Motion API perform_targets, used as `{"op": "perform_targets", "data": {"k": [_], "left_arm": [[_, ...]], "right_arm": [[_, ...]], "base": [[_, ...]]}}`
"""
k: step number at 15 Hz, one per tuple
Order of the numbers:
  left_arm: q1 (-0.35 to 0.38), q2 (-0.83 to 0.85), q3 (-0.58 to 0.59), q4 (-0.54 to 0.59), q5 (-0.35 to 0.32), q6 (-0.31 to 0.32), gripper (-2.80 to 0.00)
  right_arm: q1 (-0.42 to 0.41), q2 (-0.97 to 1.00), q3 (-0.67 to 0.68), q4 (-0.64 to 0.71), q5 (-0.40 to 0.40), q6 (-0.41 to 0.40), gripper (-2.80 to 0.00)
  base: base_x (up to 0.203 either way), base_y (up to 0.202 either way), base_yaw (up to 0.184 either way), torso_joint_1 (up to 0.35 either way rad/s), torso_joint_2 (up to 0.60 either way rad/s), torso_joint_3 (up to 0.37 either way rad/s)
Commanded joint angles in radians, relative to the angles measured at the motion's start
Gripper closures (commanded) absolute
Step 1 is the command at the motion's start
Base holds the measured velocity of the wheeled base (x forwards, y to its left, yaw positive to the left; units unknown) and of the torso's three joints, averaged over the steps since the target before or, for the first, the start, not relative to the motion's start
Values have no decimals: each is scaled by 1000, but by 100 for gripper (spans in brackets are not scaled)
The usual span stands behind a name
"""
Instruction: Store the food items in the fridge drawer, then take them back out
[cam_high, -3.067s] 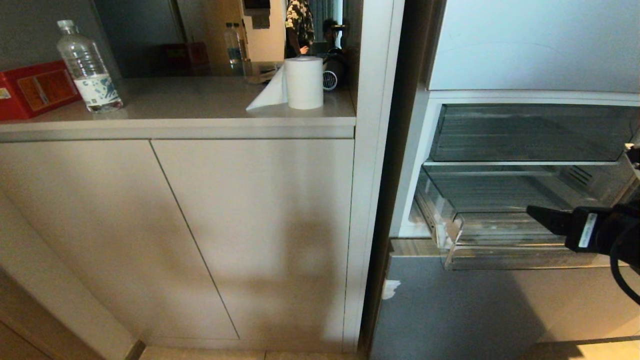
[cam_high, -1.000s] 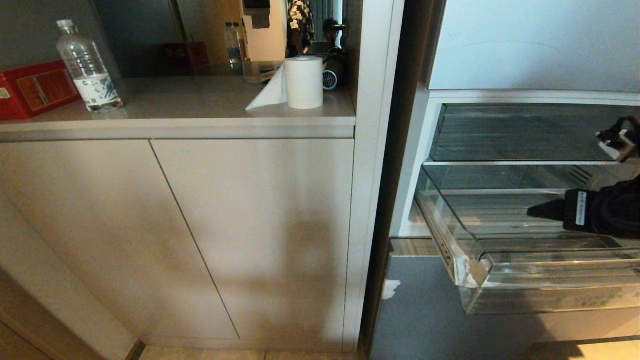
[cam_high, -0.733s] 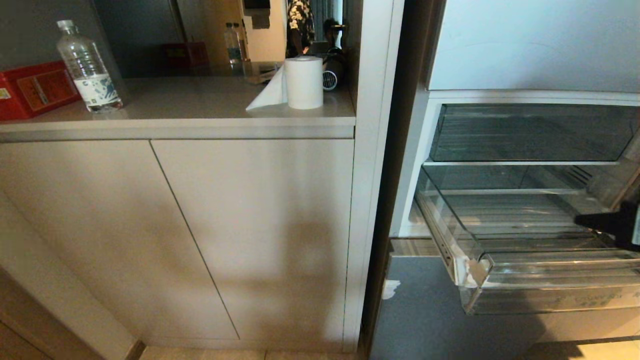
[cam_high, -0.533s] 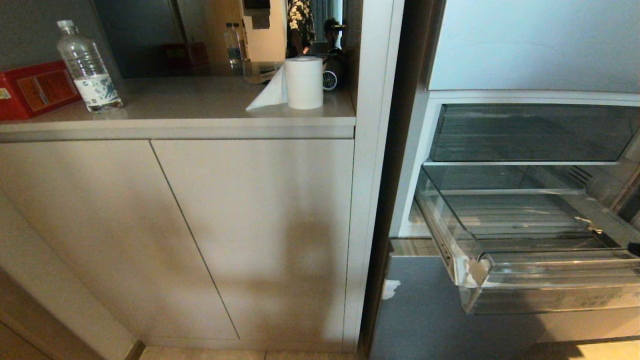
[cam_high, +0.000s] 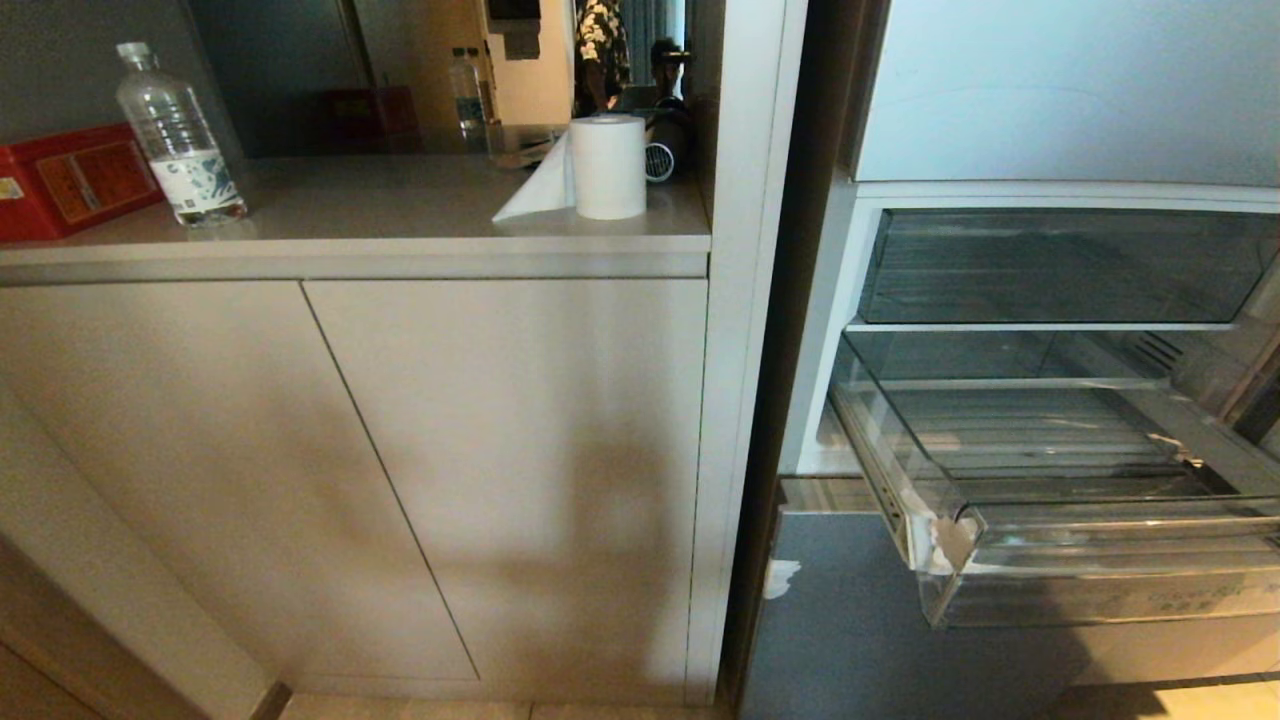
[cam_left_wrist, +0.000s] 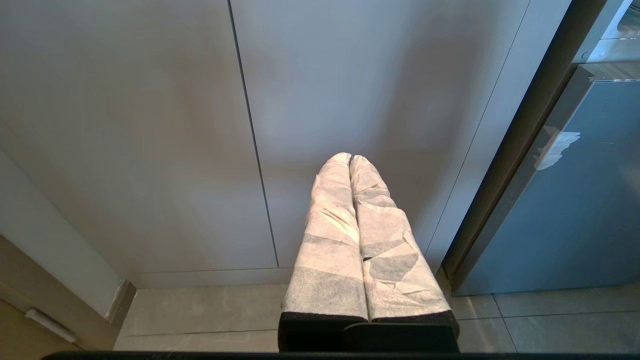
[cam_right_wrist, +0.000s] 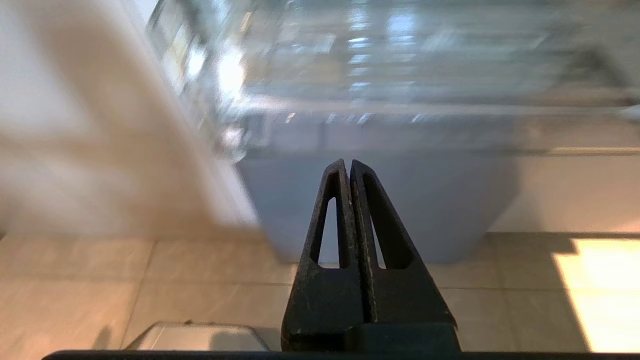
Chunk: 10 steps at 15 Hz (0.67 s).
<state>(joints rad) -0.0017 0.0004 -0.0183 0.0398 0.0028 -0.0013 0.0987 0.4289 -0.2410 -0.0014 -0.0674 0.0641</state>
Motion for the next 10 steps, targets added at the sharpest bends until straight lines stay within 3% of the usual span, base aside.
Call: {"op": "perform_targets", "data": {"k": [1,4,7,10], "left_arm": [[0,-2,0,0,0,0,0],[0,-3,0,0,0,0,0],[0,-2,0,0,0,0,0],[0,-2,0,0,0,0,0]], "right_arm": [[4,-120,101,-3,33,-2,0],[6,-153,233,-70,45,-27,0],[1,-154,241,-46,47,-51,0],[-88,-174,241,0,47,-61,0]], "base": [[0,0,0,0,0,0],[0,0,0,0,0,0],[0,0,0,0,0,0],[0,0,0,0,0,0]]}}
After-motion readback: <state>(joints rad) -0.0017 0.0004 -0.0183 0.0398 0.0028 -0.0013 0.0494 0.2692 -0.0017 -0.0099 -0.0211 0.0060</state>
